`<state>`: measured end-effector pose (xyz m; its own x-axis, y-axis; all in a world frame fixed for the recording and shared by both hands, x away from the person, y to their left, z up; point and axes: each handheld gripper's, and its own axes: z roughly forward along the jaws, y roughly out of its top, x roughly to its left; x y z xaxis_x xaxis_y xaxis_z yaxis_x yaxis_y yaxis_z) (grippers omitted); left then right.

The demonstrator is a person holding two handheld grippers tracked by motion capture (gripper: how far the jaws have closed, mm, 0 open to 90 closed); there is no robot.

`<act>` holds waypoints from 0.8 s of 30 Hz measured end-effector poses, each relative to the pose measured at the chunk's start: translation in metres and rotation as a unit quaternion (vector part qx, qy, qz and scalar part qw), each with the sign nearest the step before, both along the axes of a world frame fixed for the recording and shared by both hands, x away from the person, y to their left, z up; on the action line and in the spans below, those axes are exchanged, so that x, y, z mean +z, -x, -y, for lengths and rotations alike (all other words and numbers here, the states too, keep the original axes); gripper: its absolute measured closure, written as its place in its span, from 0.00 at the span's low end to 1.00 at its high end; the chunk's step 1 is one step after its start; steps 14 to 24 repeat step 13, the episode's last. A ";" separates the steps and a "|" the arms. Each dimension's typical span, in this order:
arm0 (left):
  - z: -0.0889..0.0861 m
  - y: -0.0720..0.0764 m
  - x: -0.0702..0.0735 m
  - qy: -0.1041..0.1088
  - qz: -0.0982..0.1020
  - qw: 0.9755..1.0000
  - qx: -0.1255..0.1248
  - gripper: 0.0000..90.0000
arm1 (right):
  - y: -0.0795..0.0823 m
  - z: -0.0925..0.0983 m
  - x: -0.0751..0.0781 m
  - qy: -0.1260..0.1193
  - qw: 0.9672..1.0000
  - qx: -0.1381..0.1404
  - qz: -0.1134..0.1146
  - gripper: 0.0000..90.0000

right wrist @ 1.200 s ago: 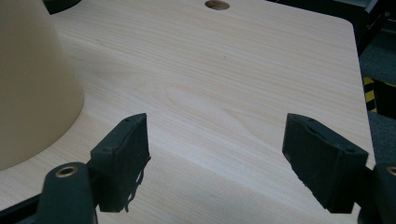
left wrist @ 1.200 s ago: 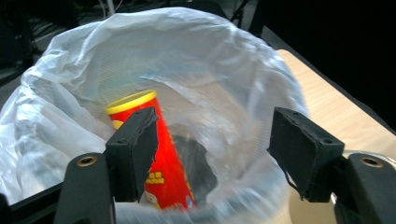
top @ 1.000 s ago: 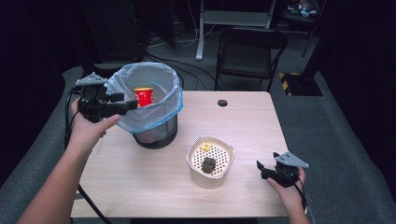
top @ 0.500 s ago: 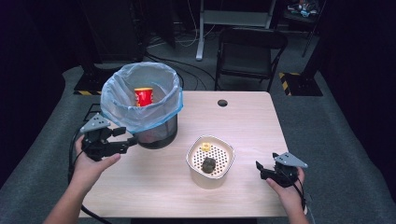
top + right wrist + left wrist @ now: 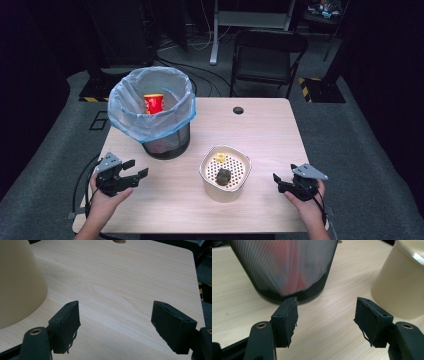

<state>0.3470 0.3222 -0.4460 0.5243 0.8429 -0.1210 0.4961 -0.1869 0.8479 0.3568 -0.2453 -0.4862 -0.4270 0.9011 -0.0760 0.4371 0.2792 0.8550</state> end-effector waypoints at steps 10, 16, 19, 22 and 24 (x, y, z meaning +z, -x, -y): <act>-0.018 -0.010 -0.056 -0.017 -0.052 0.998 0.029 0.33 | -0.003 0.000 -0.007 0.004 1.000 0.004 -0.015 0.25; -0.022 -0.013 -0.067 -0.032 -0.069 0.996 0.035 0.32 | -0.007 0.001 -0.015 0.001 0.999 0.002 -0.033 0.25; -0.022 -0.013 -0.067 -0.032 -0.069 0.996 0.035 0.32 | -0.007 0.001 -0.015 0.001 0.999 0.002 -0.033 0.25; -0.022 -0.013 -0.067 -0.032 -0.069 0.996 0.035 0.32 | -0.007 0.001 -0.015 0.001 0.999 0.002 -0.033 0.25; -0.022 -0.013 -0.067 -0.032 -0.069 0.996 0.035 0.32 | -0.007 0.001 -0.015 0.001 0.999 0.002 -0.033 0.25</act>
